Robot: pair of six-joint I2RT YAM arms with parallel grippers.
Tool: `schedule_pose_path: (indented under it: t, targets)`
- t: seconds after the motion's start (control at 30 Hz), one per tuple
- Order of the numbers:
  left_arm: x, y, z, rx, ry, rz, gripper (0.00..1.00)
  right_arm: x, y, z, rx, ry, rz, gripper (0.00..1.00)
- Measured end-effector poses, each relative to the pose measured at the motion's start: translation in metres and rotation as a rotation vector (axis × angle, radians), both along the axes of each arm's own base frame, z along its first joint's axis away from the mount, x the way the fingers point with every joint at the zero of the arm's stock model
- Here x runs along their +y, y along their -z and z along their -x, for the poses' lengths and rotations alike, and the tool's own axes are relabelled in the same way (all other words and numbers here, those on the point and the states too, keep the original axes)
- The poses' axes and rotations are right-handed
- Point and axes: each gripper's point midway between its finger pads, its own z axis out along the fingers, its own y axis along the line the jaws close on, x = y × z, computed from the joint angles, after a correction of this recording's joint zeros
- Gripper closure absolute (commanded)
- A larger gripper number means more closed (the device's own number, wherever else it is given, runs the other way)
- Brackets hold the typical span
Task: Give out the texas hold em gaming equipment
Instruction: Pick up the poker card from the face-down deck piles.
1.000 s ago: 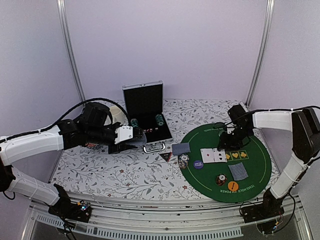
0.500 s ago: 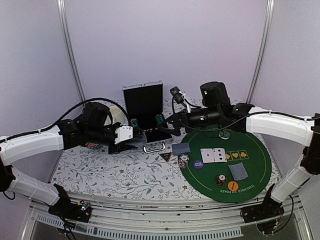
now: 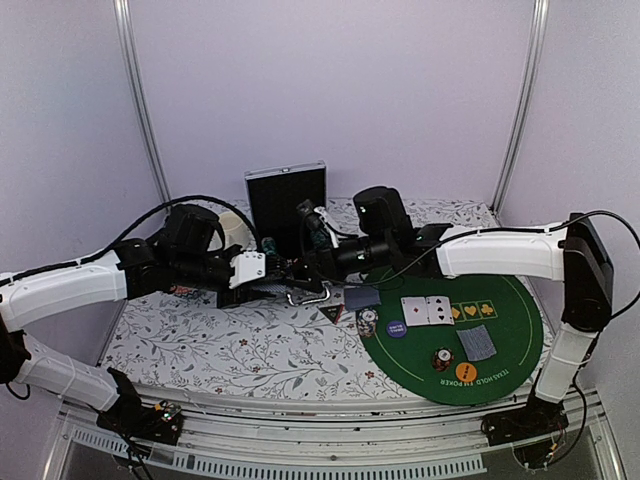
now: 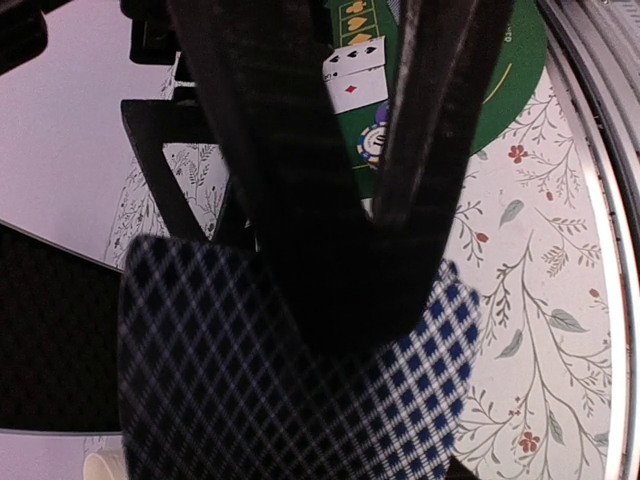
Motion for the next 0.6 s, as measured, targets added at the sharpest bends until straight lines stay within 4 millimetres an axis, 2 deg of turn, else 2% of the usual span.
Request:
schedule_pose_path:
  t: [0.17,0.27,0.47,0.6]
  targets:
    - [0.000,0.000,0.000,0.002,0.002,0.001,0.59,0.015,-0.007,-0.002,-0.018,-0.021,-0.036,0.03]
    - [0.000,0.000,0.001,0.003,0.004,0.003,0.59,0.020,-0.004,-0.010,-0.020,0.003,-0.026,0.05]
    - [0.001,0.000,-0.001,0.000,-0.010,-0.003,0.59,0.017,0.006,-0.025,-0.045,0.082,0.049,0.11]
    - [0.002,0.001,-0.003,-0.003,-0.018,-0.008,0.64,0.012,0.012,-0.024,-0.065,0.103,0.100,0.18]
